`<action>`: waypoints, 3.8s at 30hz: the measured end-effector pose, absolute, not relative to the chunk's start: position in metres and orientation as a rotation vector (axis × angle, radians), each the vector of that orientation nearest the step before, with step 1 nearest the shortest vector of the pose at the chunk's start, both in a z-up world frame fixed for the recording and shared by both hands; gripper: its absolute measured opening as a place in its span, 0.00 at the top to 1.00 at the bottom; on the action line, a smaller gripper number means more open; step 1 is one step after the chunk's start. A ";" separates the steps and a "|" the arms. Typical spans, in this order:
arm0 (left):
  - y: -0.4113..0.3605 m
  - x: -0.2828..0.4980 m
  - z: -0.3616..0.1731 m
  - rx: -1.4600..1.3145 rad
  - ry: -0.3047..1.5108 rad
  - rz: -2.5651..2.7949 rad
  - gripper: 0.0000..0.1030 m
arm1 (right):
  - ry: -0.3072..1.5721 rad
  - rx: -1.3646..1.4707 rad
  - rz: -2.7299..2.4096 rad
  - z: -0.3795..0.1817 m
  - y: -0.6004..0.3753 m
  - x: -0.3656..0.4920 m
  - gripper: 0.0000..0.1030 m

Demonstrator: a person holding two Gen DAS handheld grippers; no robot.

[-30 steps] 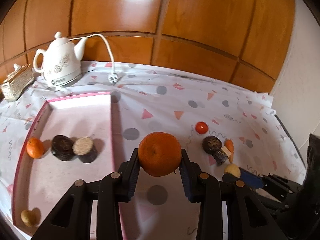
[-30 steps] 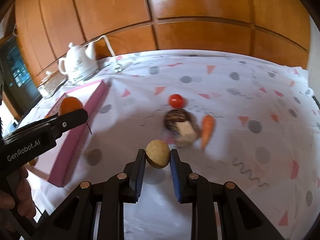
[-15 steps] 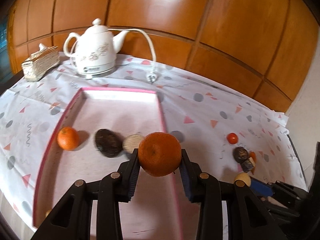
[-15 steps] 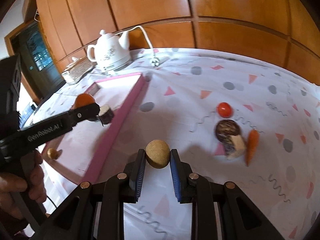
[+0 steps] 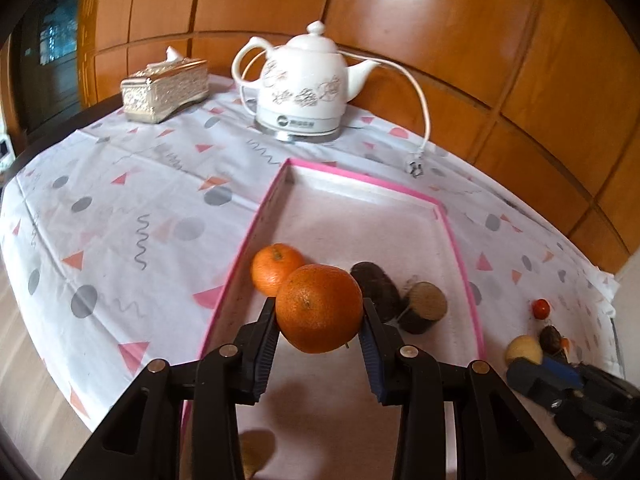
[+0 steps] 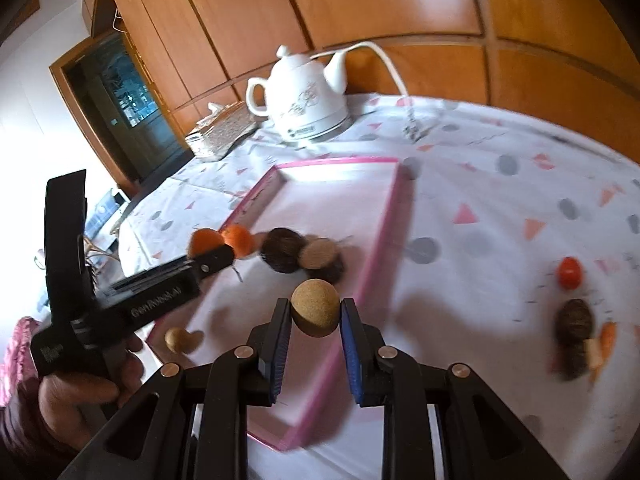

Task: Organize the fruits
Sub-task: 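Carry the orange into the pink tray and open the left tool while the right tool releases the potato there, then move the left tool to the dark root slice and grasp it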

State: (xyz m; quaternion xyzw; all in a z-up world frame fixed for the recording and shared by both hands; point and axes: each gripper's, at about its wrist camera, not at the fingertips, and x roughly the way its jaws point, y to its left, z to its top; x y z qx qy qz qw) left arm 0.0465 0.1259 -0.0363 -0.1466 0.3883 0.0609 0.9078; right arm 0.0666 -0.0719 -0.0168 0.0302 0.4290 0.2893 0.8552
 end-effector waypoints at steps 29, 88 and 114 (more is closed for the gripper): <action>0.082 0.029 -0.024 -0.228 0.752 0.082 0.48 | 0.819 0.040 0.399 -0.022 -0.079 0.050 0.66; -0.123 0.060 -0.038 -0.012 0.891 -0.480 0.43 | 0.827 0.198 -0.187 -0.061 -0.306 0.038 0.66; -0.176 0.098 -0.074 -0.073 0.939 -0.470 0.63 | 0.786 0.179 -0.233 -0.076 -0.321 0.046 0.64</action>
